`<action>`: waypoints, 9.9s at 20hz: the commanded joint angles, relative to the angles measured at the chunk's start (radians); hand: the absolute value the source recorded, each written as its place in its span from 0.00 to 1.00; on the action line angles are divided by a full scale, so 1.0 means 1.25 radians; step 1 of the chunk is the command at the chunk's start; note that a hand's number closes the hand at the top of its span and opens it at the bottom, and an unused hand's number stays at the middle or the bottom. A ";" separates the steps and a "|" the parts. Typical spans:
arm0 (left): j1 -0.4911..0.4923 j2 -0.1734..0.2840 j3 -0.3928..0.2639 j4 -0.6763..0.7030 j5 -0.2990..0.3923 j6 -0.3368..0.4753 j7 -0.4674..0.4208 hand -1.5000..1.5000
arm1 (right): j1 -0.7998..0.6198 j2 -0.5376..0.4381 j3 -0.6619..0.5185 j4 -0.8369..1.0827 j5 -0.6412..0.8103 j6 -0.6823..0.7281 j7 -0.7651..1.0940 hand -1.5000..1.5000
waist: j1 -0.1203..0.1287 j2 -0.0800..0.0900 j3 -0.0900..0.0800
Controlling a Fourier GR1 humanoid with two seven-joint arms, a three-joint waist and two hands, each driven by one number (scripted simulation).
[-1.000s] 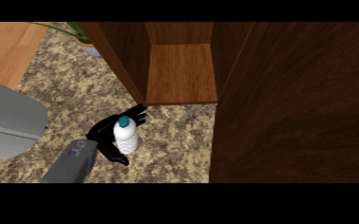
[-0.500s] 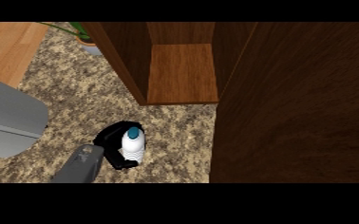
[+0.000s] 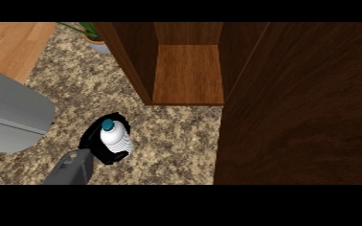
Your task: Pick up the bottled water, place it into the cabinet and close the cabinet
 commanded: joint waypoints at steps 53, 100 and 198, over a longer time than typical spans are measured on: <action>-0.110 -0.128 -0.291 -0.622 0.138 0.807 0.279 1.00 | -0.070 -0.002 0.066 0.034 -0.008 -0.040 0.029 0.00 | -0.045 0.001 0.003; -0.233 -0.002 -0.277 -0.321 -0.171 1.114 0.352 0.00 | -0.132 -0.004 0.072 0.115 -0.035 -0.003 0.013 0.00 | -0.107 0.022 0.001; 0.960 0.158 0.127 -1.463 0.683 0.218 0.190 0.00 | -0.743 0.037 0.340 0.145 0.027 -0.324 0.504 1.00 | 0.020 -0.002 0.002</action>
